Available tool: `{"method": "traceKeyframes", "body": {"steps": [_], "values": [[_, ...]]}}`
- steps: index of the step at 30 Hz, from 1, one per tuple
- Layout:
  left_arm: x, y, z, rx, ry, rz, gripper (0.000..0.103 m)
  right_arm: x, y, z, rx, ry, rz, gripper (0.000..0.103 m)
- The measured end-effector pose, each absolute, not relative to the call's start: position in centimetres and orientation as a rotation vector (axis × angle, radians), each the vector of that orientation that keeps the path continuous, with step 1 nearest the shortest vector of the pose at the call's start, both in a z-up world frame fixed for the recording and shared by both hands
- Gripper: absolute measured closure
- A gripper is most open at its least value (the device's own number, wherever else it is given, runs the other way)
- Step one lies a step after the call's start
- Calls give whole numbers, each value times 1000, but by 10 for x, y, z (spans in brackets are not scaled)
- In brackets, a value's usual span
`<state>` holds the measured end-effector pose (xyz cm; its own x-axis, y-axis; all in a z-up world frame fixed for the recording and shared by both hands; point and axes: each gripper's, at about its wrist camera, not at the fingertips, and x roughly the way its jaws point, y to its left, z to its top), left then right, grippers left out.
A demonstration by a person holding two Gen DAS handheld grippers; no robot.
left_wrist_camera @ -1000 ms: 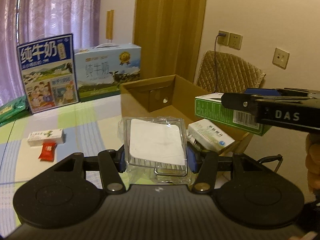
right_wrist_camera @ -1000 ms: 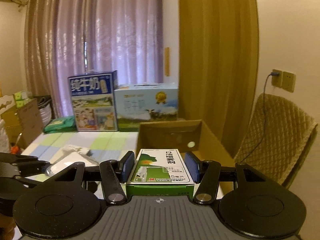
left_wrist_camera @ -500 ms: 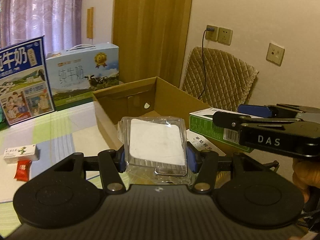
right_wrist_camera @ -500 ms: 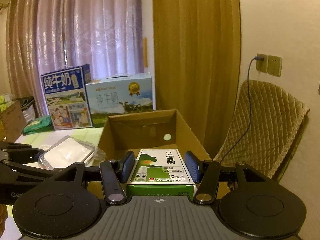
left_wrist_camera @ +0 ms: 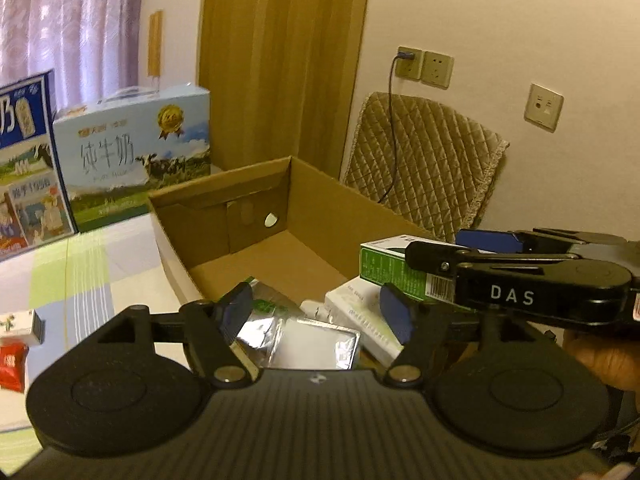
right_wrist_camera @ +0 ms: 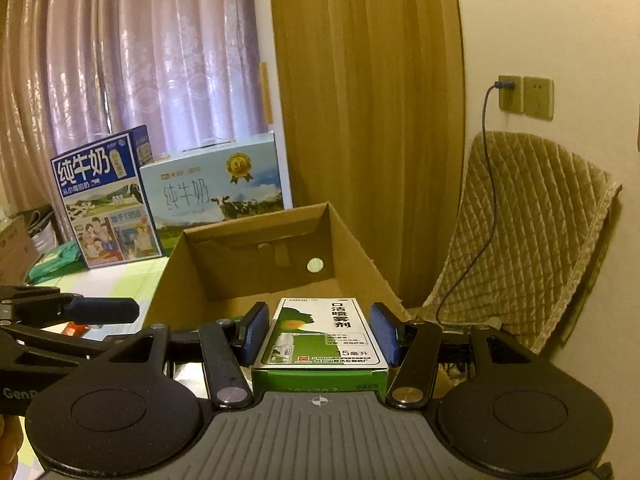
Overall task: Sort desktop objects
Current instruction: 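Raise both held items over the open cardboard box, then open the left tool dropping the clear packet while the right tool drops the spray box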
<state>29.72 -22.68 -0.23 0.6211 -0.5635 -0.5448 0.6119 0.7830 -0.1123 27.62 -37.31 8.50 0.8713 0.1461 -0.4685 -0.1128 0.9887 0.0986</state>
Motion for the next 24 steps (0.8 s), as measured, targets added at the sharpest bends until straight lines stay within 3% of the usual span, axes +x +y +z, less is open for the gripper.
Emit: {"method": "traceKeyframes", "body": {"steps": [19, 21, 22, 24], "values": [[292, -214, -1, 109, 599, -648, 38, 277, -364, 83, 72, 491, 152, 50], [292, -212, -2, 110, 602, -642, 38, 280, -362, 84, 69, 493, 171, 41], [292, -211, -2, 110, 605, -639, 37, 280, -361, 84, 69, 493, 172, 26], [293, -208, -2, 110, 608, -632, 37, 279, -359, 85, 66, 491, 175, 23]]}}
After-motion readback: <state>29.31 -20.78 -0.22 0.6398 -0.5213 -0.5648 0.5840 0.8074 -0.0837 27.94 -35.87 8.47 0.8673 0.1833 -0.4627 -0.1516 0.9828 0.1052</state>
